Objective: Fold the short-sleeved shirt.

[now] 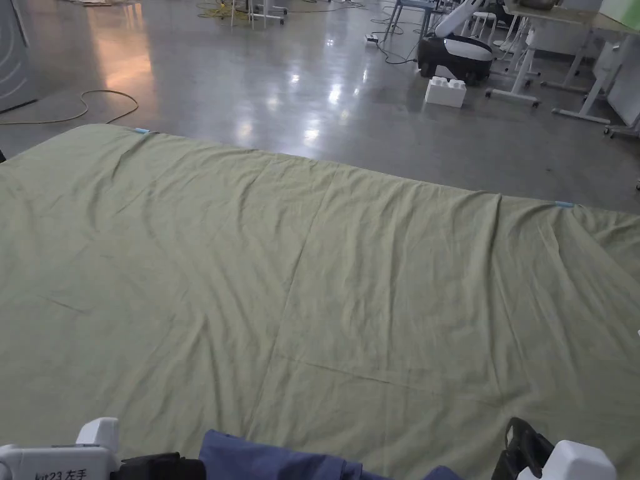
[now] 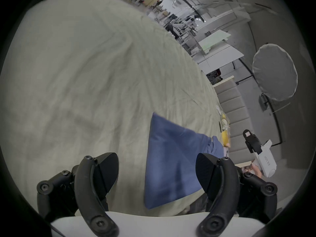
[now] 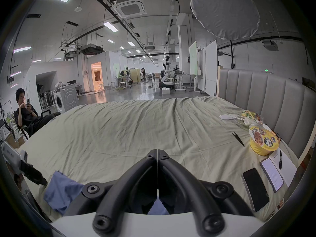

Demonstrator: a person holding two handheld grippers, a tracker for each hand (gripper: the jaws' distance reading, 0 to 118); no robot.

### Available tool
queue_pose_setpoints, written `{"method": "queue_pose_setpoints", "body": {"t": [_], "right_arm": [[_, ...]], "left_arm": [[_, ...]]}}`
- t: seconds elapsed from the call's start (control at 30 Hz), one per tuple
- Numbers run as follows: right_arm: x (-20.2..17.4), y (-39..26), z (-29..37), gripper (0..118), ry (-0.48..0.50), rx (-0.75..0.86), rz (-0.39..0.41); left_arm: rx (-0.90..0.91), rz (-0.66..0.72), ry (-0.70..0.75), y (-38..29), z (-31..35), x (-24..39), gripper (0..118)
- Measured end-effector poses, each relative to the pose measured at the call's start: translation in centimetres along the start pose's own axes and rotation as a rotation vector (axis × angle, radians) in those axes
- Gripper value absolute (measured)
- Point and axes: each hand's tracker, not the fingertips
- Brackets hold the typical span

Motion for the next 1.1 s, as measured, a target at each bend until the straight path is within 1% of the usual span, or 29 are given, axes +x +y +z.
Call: {"method": "queue_pose_setpoints", "body": {"t": [0.03,0.1,0.17,0.23,0.3,0.33,0.37,0.43,0.47,0.5,0.53,0.57,0.6,0.67,0.83,1.1], "right_arm": [[0.0,0.1,0.0,1,0.001,0.002,0.002],[0.0,0.2,0.0,1,0.004,0.005,0.004],[0.0,0.3,0.0,1,0.007,0.002,0.005],[0.0,0.3,0.1,1,0.002,0.006,0.006],[0.1,0.4,0.2,1,-0.004,0.009,0.004],[0.1,0.5,0.2,1,-0.006,0.009,0.001],[0.2,0.5,0.3,1,-0.008,0.008,0.0],[0.3,0.6,0.4,1,-0.015,0.008,0.001],[0.4,0.5,0.5,1,-0.017,0.009,0.003],[0.4,0.5,0.5,1,-0.019,0.008,0.003],[0.5,0.5,0.5,1,-0.021,0.008,0.004],[0.6,0.5,0.6,1,-0.023,0.007,0.004],[0.6,0.4,0.6,1,-0.024,0.007,0.005],[0.7,0.4,0.7,1,-0.026,0.004,0.003],[0.8,0.4,0.8,1,-0.028,0.004,0.003],[0.9,0.5,0.8,1,-0.021,0.015,-0.002]], "left_arm": [[-0.019,0.011,-0.046,-0.2,-0.6,-0.6,95],[0.036,0.011,-0.145,-0.6,-1.0,-1.4,95],[0.054,0.069,-0.219,-0.1,-1.6,-2.0,94],[0.036,0.152,-0.278,0.0,-2.4,-2.3,94],[-0.012,0.146,-0.353,-0.2,-3.5,-2.2,90],[-0.049,0.127,-0.365,-0.5,-4.2,-1.8,84],[-0.069,0.076,-0.345,-0.8,-4.5,-0.8,68],[-0.075,0.007,-0.277,-0.9,-5.0,-0.1,55],[-0.09,0.004,-0.21,-0.9,-5.4,0.2,48],[-0.104,-0.001,-0.156,-0.7,-5.7,0.0,25],[-0.1,0.001,-0.152,-0.8,-5.7,-0.1,19],[-0.085,0.011,-0.203,-0.8,-5.4,-0.2,18],[-0.076,0.015,-0.206,-0.8,-5.0,-0.1,17],[-0.056,0.008,-0.182,-0.7,-4.4,0.4,15],[-0.003,-0.01,-0.18,0.9,-1.7,1.9,14],[0.093,-0.143,0.015,4.9,5.6,5.5,14]]}}
